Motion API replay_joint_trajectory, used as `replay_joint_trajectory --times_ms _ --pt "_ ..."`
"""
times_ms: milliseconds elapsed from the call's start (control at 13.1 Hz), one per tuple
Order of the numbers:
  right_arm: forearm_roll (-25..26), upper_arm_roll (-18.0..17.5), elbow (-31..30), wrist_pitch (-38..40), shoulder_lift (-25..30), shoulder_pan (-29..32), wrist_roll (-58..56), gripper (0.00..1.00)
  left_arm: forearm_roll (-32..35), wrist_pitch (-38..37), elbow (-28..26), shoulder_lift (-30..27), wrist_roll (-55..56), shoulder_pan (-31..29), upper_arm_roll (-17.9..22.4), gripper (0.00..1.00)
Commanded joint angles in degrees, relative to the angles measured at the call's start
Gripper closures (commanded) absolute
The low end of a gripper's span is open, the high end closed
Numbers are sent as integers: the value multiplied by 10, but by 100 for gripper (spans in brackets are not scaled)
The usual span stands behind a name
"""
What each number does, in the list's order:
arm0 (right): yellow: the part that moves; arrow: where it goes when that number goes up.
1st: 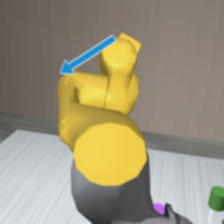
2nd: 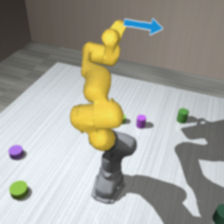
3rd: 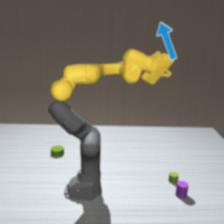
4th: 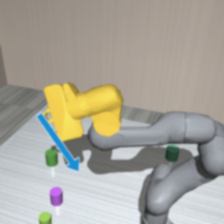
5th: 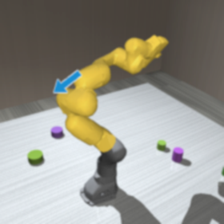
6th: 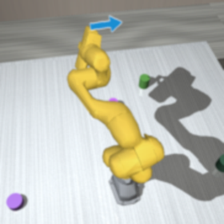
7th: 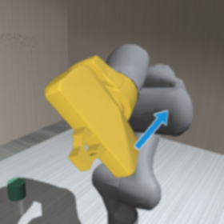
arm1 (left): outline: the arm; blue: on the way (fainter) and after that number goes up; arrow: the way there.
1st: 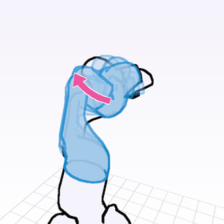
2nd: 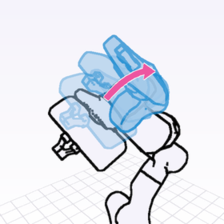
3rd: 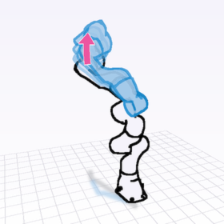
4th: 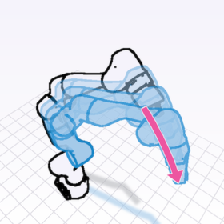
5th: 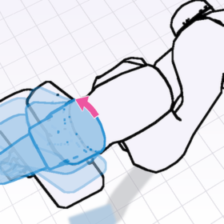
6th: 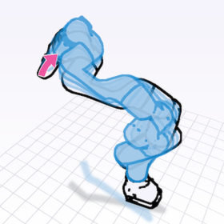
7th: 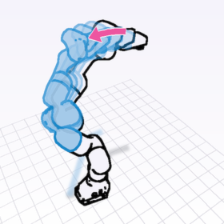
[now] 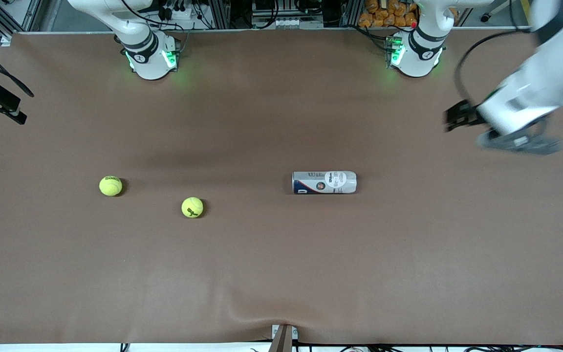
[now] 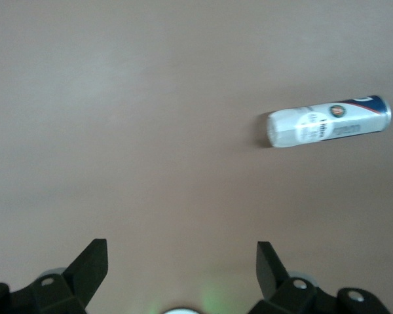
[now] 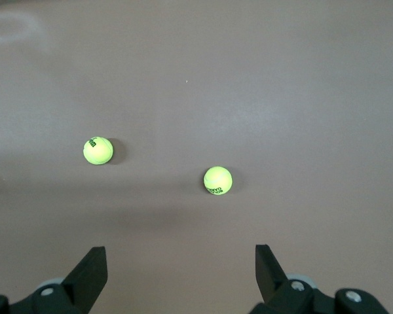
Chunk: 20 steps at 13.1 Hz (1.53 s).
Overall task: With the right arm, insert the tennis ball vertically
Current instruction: 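Reach the left gripper down to the clear tube and grasp it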
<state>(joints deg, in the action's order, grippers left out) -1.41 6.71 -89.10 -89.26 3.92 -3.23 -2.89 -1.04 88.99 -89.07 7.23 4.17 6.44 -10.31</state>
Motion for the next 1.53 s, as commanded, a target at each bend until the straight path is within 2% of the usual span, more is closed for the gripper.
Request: replay_joint_trajectory --times_ms 0,230,459,689,765,919,1072,1378,1454 --pt "6 -4 10 0 -26 10 -8 0 16 16 43 68 0 55 -1 0" --pt "2 -4 11 -2 -36 11 -7 0 58 22 55 122 0 125 -1 0" --pt "-3 -4 9 -2 -53 9 -7 0 78 40 55 163 -6 162 -1 0" --pt "-3 -6 10 0 -72 1 3 0 132 45 55 191 -7 203 -1 0" --pt "-5 -7 11 -1 -74 0 14 0 140 45 56 199 -13 207 -1 0" --pt "-46 -7 10 -1 -86 -5 32 0 141 45 57 222 -42 219 -1 0" --pt "-74 -7 10 -1 -98 -6 74 0 148 46 81 254 -79 221 0 0" --pt "-72 -7 9 -14 -125 -50 92 0 191 70 101 302 -119 242 0 0" --pt "-68 -7 9 -18 -135 -64 131 0 191 77 101 308 -129 242 -1 0"
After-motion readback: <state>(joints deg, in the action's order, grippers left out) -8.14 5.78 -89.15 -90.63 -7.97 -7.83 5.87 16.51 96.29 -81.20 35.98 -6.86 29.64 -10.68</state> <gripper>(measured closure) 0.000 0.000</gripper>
